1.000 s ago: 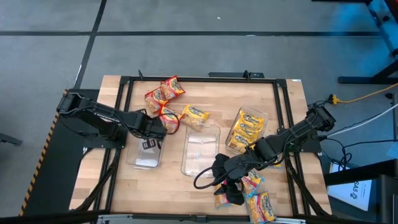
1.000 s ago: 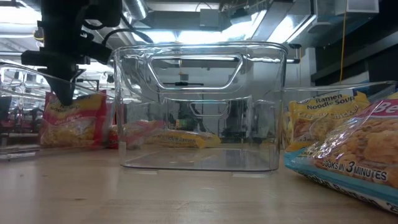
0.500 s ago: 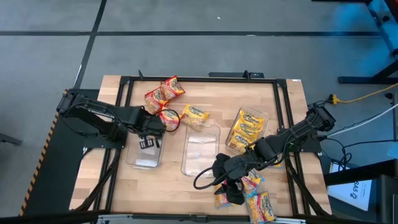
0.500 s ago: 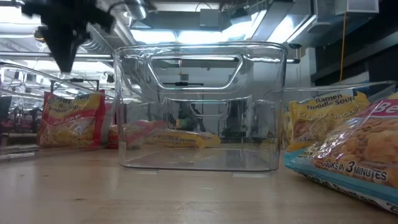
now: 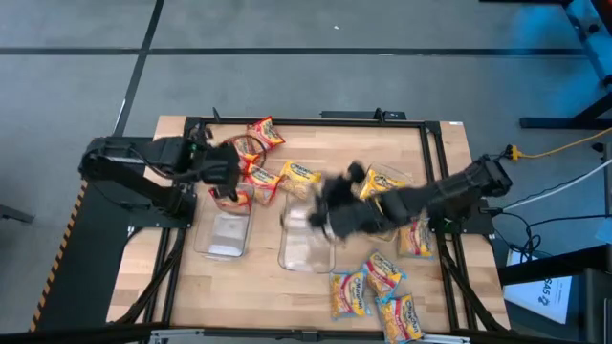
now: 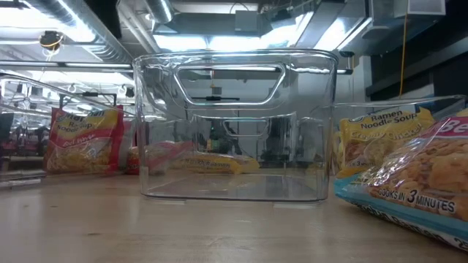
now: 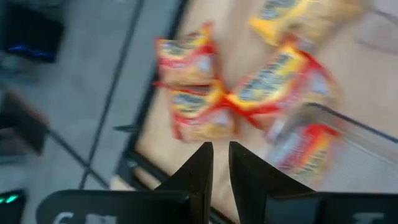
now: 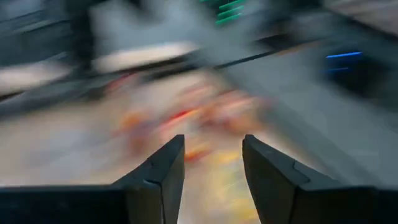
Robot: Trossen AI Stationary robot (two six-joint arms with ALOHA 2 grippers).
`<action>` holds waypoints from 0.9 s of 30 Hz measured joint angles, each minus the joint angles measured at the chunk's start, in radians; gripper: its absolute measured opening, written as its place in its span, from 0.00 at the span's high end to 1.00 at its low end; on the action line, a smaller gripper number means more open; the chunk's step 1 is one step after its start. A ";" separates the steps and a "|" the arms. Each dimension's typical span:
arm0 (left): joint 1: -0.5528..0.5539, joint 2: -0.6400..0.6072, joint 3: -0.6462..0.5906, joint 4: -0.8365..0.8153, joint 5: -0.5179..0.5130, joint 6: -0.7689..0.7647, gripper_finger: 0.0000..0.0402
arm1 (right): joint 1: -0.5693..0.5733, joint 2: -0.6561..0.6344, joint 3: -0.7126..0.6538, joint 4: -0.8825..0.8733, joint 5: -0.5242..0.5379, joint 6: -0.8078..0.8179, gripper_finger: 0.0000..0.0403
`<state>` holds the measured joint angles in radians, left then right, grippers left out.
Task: Sort Maruchan noodles
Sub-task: Put the yellow noodle pack into the right transparent bin
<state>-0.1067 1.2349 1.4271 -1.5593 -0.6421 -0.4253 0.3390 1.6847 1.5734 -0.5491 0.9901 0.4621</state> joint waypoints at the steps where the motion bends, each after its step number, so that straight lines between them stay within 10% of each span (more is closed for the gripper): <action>1: 0.011 -0.014 -0.001 0.000 -0.035 -0.004 0.89 | -0.035 -0.002 0.000 0.017 0.069 -0.004 0.61; 6: 0.065 -0.067 -0.001 0.015 -0.211 -0.010 0.89 | -0.255 -0.004 0.000 0.137 0.074 -0.109 0.61; 14: 0.178 -0.125 -0.001 0.062 -0.300 0.002 0.89 | -0.637 -0.004 0.000 0.212 -0.658 -0.064 0.61; 19: 0.264 -0.122 -0.001 0.106 -0.300 0.082 0.89 | -0.793 0.005 0.000 0.185 -0.895 -0.014 0.61; 27: 0.404 -0.123 -0.077 0.355 0.204 0.306 0.89 | -0.859 0.123 0.001 0.181 -1.226 -0.013 0.61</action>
<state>0.2973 1.1118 1.3501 -1.2047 -0.4385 -0.1197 -0.5197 1.8080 1.5745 -0.3686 -0.2360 0.4492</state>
